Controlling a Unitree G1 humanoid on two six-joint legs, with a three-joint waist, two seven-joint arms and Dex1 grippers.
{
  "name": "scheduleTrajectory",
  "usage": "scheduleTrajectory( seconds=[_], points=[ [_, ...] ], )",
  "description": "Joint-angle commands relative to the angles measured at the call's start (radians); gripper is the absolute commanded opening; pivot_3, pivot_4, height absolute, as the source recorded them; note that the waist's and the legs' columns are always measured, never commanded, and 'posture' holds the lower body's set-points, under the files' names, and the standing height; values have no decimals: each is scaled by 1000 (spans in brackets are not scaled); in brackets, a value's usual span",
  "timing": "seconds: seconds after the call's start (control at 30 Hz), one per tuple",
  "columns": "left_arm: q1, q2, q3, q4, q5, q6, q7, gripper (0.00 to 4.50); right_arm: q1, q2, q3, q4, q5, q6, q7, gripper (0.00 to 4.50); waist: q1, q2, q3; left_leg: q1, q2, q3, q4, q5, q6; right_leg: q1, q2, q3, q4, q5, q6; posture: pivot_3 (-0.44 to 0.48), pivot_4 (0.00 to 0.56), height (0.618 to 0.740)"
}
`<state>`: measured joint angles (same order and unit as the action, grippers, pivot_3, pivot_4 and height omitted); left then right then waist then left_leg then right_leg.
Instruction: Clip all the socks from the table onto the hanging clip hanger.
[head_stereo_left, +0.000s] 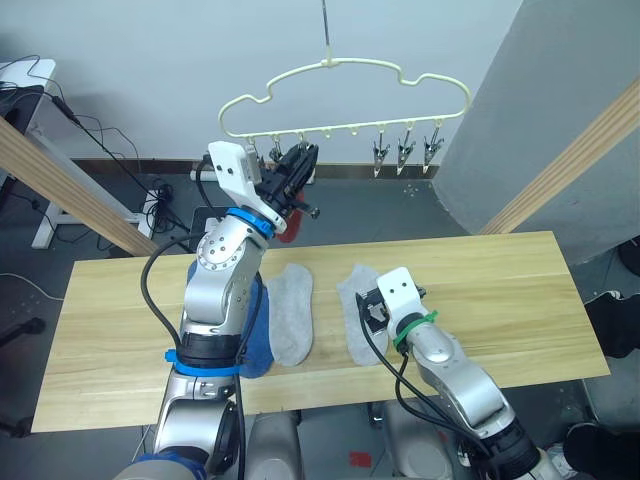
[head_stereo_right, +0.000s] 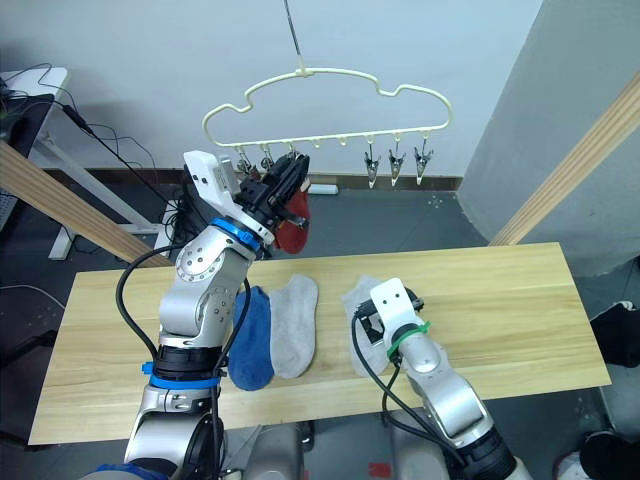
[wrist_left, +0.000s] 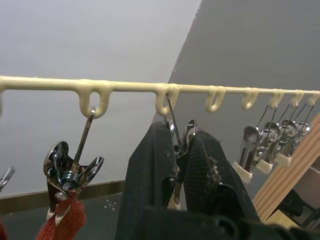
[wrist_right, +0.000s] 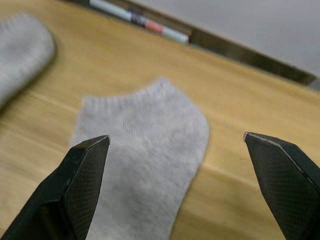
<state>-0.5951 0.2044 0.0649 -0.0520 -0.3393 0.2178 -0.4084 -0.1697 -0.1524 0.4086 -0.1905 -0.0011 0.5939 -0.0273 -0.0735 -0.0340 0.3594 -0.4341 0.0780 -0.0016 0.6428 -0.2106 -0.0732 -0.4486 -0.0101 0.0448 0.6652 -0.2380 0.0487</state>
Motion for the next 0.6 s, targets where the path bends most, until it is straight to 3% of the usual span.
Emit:
scheduleTrajectory(
  seconds=[0.03, 0.33, 0.47, 0.6],
  points=[
    [-16, 13, 9, -73, -40, 29, -19, 278, 4, 62, -15, 77, -15, -38, -7, 4500, -1, 0, 0, 0, 0, 0, 0, 0, 0, 0, 0, 0, 0, 0, 0, -152, 360, 740],
    [-30, 40, 13, -87, -83, 96, -49, 278, -13, 125, -74, 252, -15, -69, 39, 4500, -2, 0, 0, 1, 1, 0, 0, 0, 0, 0, 1, 0, 1, 0, -1, -138, 367, 740],
    [-31, 49, 18, -102, -108, 133, -59, 278, 2, 113, -83, 251, -27, -45, 68, 3613, -2, 0, 0, 1, 0, 0, 0, 0, 0, 1, 1, 1, 1, 1, 0, -137, 368, 740],
    [-33, 59, 21, -112, -128, 158, -70, 278, 23, 98, -84, 224, -32, -42, 88, 2176, -1, 0, 0, 1, 0, -1, 0, 0, 0, 2, 1, 0, 1, 1, 0, -137, 368, 740]
  ],
)
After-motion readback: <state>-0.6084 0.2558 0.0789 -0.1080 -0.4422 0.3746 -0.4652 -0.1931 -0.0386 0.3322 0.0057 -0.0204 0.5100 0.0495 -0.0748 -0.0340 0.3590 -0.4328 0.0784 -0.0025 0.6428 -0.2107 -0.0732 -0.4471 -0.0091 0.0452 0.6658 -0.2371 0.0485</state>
